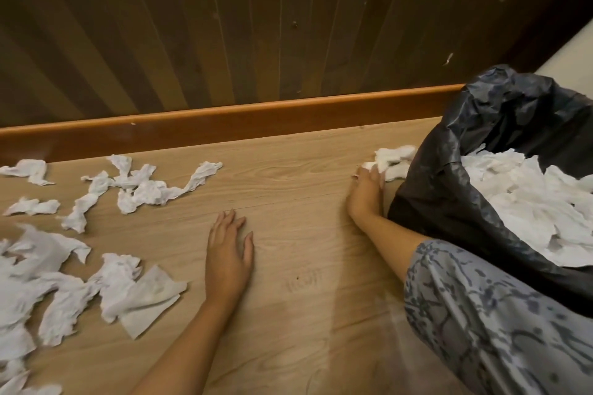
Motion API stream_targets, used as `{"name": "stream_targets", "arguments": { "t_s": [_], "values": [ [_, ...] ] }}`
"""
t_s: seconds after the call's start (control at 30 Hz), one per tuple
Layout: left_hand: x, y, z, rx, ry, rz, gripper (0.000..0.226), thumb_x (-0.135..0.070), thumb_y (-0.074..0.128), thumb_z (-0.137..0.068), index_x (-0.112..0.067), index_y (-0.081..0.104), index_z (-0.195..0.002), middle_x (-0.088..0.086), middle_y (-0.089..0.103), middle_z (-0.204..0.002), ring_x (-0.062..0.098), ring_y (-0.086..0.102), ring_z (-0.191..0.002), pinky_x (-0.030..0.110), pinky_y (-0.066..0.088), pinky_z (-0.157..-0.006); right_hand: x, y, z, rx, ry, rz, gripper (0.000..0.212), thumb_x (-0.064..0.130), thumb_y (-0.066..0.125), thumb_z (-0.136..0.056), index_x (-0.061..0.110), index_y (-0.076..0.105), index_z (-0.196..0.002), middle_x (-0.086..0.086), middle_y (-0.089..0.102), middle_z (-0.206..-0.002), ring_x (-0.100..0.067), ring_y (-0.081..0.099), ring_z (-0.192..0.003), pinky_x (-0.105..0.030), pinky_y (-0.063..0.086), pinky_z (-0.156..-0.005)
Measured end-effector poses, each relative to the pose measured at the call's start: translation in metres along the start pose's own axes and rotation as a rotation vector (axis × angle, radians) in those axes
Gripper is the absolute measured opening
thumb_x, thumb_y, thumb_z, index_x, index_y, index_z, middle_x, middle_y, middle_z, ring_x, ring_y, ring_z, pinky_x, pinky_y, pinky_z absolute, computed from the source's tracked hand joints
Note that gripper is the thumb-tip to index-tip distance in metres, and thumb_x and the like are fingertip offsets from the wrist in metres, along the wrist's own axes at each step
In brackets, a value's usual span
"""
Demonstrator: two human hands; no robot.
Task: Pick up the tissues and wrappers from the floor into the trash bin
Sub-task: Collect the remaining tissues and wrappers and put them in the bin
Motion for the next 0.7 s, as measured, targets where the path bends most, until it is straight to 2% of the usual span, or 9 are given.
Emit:
{"name": "stream_targets", "arguments": {
  "t_s": [0.07, 0.1, 0.2, 0.27, 0.37, 0.43, 0.5, 0.6, 0.7],
  "values": [
    [-0.001, 0.000, 0.001, -0.003, 0.015, -0.003, 0.033, -0.019, 0.058, -0.093, -0.010, 0.059, -0.125, 0.007, 0.048, -0.143, 0.022, 0.031, -0.141, 0.038, 0.023, -0.117, 0.008, 0.008, 0.011, 0.024, -0.133, -0.023, 0.042, 0.004, 0.040, -0.098, 0.009, 0.047, -0.139, -0.012, 0.033, -0.151, -0.026, 0.031, -0.138, -0.020, 0.021, -0.108],
    [-0.001, 0.000, 0.001, -0.002, 0.019, -0.003, 0.033, -0.019, 0.058, -0.093, -0.010, 0.059, -0.125, 0.008, 0.048, -0.143, 0.022, 0.031, -0.141, 0.039, 0.023, -0.117, 0.014, 0.009, 0.019, 0.014, -0.198, -0.026, 0.043, 0.001, 0.038, -0.096, 0.010, 0.051, -0.136, -0.011, 0.040, -0.145, -0.024, 0.036, -0.133, -0.017, 0.024, -0.103],
    [-0.001, -0.001, 0.003, 0.017, 0.016, 0.018, 0.032, -0.018, 0.058, -0.093, -0.010, 0.060, -0.124, 0.007, 0.048, -0.143, 0.021, 0.031, -0.141, 0.039, 0.023, -0.117, 0.034, 0.012, 0.040, 0.014, -0.374, -0.104, 0.043, -0.008, 0.042, -0.089, 0.008, 0.059, -0.125, -0.013, 0.057, -0.119, -0.029, 0.048, -0.116, -0.024, 0.034, -0.094],
    [-0.001, -0.001, 0.006, 0.044, 0.015, 0.039, 0.033, -0.018, 0.059, -0.093, -0.010, 0.060, -0.125, 0.007, 0.047, -0.144, 0.021, 0.030, -0.141, 0.037, 0.022, -0.117, 0.047, 0.018, 0.057, 0.088, -0.423, -0.184, 0.049, -0.005, 0.046, -0.089, 0.009, 0.049, -0.136, -0.013, 0.057, -0.124, -0.028, 0.049, -0.117, -0.029, 0.038, -0.098],
    [-0.001, -0.006, 0.010, 0.089, -0.016, 0.085, 0.038, -0.020, 0.060, -0.093, -0.013, 0.055, -0.130, 0.005, 0.047, -0.144, 0.019, 0.029, -0.141, 0.031, 0.019, -0.116, 0.051, 0.026, 0.075, 0.140, -0.235, -0.318, 0.062, 0.007, 0.052, -0.092, 0.011, 0.029, -0.149, -0.011, 0.041, -0.139, -0.025, 0.045, -0.122, -0.024, 0.032, -0.099],
    [-0.001, -0.021, 0.015, 0.052, -0.012, 0.060, 0.041, -0.017, 0.063, -0.090, -0.016, 0.054, -0.130, 0.006, 0.047, -0.143, 0.018, 0.026, -0.141, 0.030, 0.018, -0.115, 0.049, 0.031, 0.083, 0.173, -0.100, -0.299, 0.059, 0.009, 0.052, -0.093, 0.009, 0.030, -0.148, -0.010, 0.033, -0.135, -0.026, 0.049, -0.111, -0.022, 0.033, -0.093],
    [0.004, -0.045, 0.023, -0.067, -0.002, -0.073, 0.042, -0.012, 0.066, -0.084, -0.019, 0.056, -0.124, 0.006, 0.044, -0.144, 0.022, 0.019, -0.143, 0.038, 0.009, -0.118, 0.048, 0.035, 0.088, 0.187, -0.075, -0.258, 0.051, 0.010, 0.051, -0.092, 0.008, 0.041, -0.142, -0.007, 0.030, -0.130, -0.021, 0.049, -0.094, -0.020, 0.035, -0.087],
    [0.036, -0.083, 0.039, -0.228, -0.232, -0.316, 0.050, -0.026, 0.069, -0.079, -0.024, 0.053, -0.126, 0.008, 0.032, -0.152, 0.028, 0.004, -0.147, 0.052, -0.014, -0.114, 0.044, 0.031, 0.093, 0.126, -0.059, -0.161, 0.037, 0.012, 0.052, -0.089, 0.012, 0.054, -0.126, -0.005, 0.031, -0.128, -0.023, 0.048, -0.089, -0.025, 0.039, -0.080],
    [0.076, -0.098, 0.060, -0.229, -0.474, -0.407, 0.067, -0.052, 0.064, -0.080, -0.022, 0.045, -0.137, 0.014, 0.015, -0.158, 0.031, -0.009, -0.147, 0.065, -0.011, -0.108, 0.049, 0.026, 0.100, 0.073, -0.202, 0.094, 0.033, 0.015, 0.052, -0.086, 0.011, 0.056, -0.119, -0.008, 0.030, -0.138, -0.030, 0.039, -0.118, -0.038, 0.041, -0.092]
  ]
}}
Point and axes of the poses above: each hand's wrist, its own z-axis away from the middle knuckle, its own y-axis out of the palm, x = y × z, the point moved 8 cm from there along -z, towards the middle knuckle
